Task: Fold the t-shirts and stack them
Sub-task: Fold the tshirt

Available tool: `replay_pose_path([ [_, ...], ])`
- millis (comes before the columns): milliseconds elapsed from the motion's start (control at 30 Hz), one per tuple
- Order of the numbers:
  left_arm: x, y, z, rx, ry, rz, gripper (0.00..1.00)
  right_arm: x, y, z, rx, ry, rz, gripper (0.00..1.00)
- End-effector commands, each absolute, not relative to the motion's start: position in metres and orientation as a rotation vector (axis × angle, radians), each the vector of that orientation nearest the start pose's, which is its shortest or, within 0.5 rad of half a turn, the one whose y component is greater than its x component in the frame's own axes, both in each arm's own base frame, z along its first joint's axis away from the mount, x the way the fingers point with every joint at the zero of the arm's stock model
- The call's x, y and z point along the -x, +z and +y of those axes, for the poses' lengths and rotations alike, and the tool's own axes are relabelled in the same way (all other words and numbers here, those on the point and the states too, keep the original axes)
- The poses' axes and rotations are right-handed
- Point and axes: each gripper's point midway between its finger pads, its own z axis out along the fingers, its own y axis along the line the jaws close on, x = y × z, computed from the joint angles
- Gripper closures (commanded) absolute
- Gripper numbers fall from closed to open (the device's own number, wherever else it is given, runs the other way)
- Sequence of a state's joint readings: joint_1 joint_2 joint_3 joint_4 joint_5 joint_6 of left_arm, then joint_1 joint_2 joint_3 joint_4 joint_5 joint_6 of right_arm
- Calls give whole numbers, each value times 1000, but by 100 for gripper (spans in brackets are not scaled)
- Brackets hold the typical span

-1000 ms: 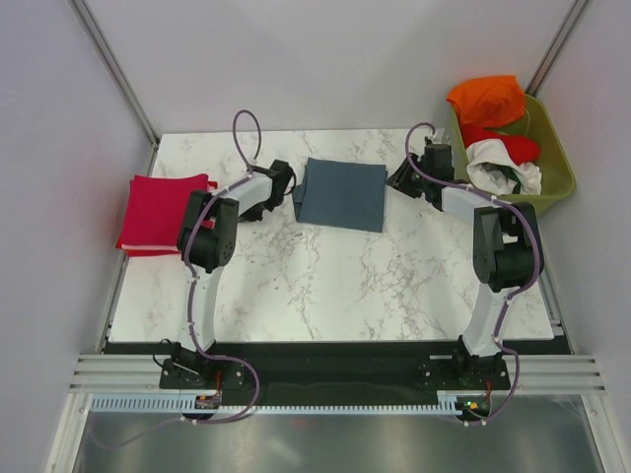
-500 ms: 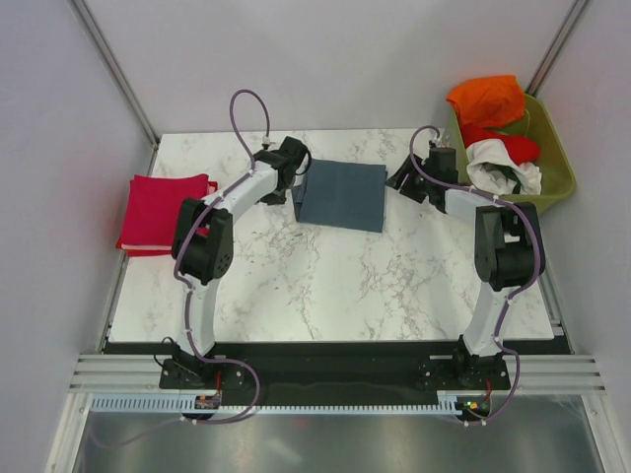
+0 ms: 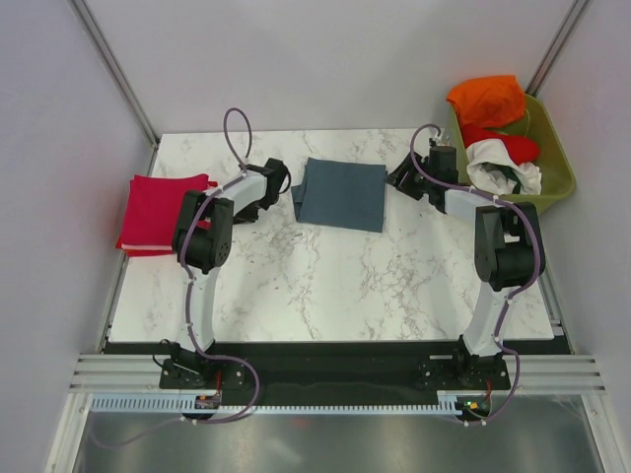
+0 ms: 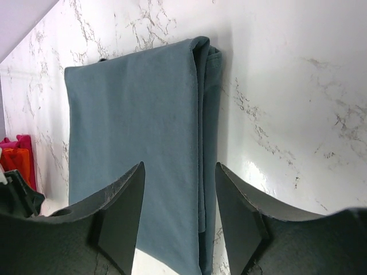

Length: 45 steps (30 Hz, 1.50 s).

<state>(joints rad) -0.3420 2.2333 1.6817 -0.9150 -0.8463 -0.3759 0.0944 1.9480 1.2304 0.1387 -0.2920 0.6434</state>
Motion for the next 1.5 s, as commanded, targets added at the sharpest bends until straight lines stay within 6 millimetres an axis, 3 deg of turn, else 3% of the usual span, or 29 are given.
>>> replay_pose_path([
  [0, -416, 45, 14, 105, 1246, 2501, 53, -511, 88, 126, -411, 759, 2148, 40],
  [267, -409, 35, 53, 139, 1419, 2482, 53, -510, 87, 127, -408, 764, 2141, 41],
  [367, -408, 26, 63, 158, 1441, 2508, 58, -512, 83, 128, -413, 775, 2147, 41],
  [467, -408, 25, 70, 209, 1412, 2535, 92, -513, 83, 128, -413, 781, 2144, 42],
  [500, -409, 26, 68, 238, 1394, 2525, 98, -514, 83, 128, -414, 778, 2141, 42],
  [600, -413, 39, 59, 277, 1332, 2495, 98, -517, 85, 129, -406, 774, 2135, 42],
  [767, -422, 58, 17, 204, 1233, 2451, 98, -518, 84, 126, -403, 756, 2132, 43],
  [933, -426, 59, -44, 134, 1011, 2483, 98, -521, 80, 127, -409, 766, 2137, 43],
  [1033, -433, 55, -70, 110, 891, 2512, 98, -520, 77, 126, -409, 758, 2142, 42],
  [1167, -439, 54, -74, 104, 876, 2506, 98, -517, 81, 126, -401, 751, 2136, 41],
  [1333, -454, 60, -108, 39, 720, 2536, 98, -515, 82, 126, -396, 754, 2134, 40],
  [1400, -454, 60, -116, 64, 667, 2546, 88, -514, 81, 126, -394, 754, 2138, 38],
  [1467, -452, 72, -128, 118, 540, 2545, 71, -514, 82, 126, -390, 754, 2138, 34],
])
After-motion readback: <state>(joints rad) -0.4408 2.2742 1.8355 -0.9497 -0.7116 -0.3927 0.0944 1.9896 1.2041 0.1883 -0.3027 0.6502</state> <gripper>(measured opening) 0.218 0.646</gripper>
